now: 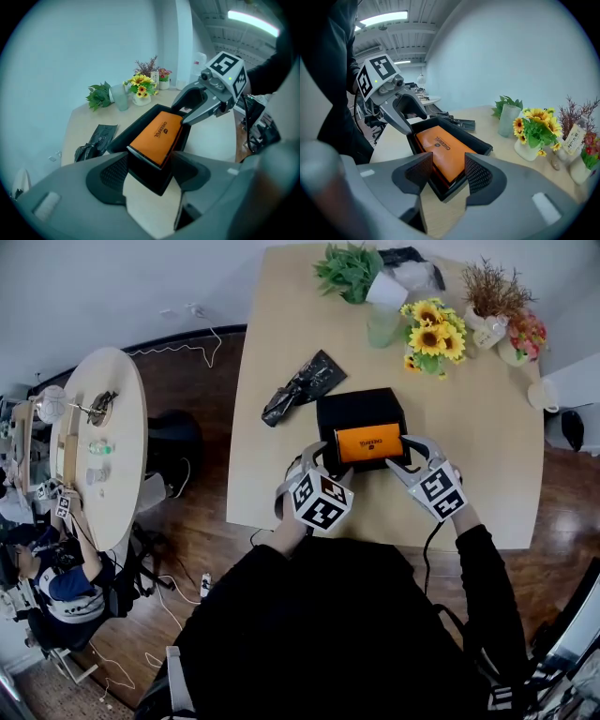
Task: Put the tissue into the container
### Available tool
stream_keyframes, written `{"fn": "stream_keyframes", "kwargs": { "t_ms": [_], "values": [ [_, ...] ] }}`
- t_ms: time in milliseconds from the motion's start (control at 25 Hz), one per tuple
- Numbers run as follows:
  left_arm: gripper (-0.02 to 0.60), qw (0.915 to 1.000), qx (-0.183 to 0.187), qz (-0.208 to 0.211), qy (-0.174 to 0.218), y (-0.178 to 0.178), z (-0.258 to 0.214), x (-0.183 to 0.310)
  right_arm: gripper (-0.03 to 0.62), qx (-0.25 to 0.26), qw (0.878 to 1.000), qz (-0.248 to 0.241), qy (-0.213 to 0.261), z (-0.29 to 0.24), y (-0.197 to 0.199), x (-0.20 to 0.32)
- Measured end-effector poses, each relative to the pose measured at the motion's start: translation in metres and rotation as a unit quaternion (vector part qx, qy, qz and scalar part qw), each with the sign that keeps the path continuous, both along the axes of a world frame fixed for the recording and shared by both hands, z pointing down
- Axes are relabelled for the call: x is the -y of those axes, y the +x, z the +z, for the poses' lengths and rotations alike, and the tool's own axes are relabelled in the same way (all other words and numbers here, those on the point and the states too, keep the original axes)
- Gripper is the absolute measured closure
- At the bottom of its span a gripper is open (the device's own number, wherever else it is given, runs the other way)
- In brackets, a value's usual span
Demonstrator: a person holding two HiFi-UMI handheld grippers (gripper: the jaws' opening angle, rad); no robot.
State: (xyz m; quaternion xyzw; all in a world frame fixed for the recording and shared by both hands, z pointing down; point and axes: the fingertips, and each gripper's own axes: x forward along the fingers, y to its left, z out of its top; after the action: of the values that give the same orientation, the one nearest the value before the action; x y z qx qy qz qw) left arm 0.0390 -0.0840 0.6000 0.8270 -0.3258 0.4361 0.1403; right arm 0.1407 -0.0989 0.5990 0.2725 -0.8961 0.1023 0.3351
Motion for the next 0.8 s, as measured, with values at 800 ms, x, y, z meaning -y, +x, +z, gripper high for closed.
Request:
{"fn": "stream_keyframes", "kwargs": {
  "t_ms": [800],
  "values": [
    [0.314,0.9714,-0.169,0.032,0.164,-0.005,-0.132,0.004,0.376,0.138,0.978,0.129,0.092,-0.13,-0.019,-0.002]
  ]
}}
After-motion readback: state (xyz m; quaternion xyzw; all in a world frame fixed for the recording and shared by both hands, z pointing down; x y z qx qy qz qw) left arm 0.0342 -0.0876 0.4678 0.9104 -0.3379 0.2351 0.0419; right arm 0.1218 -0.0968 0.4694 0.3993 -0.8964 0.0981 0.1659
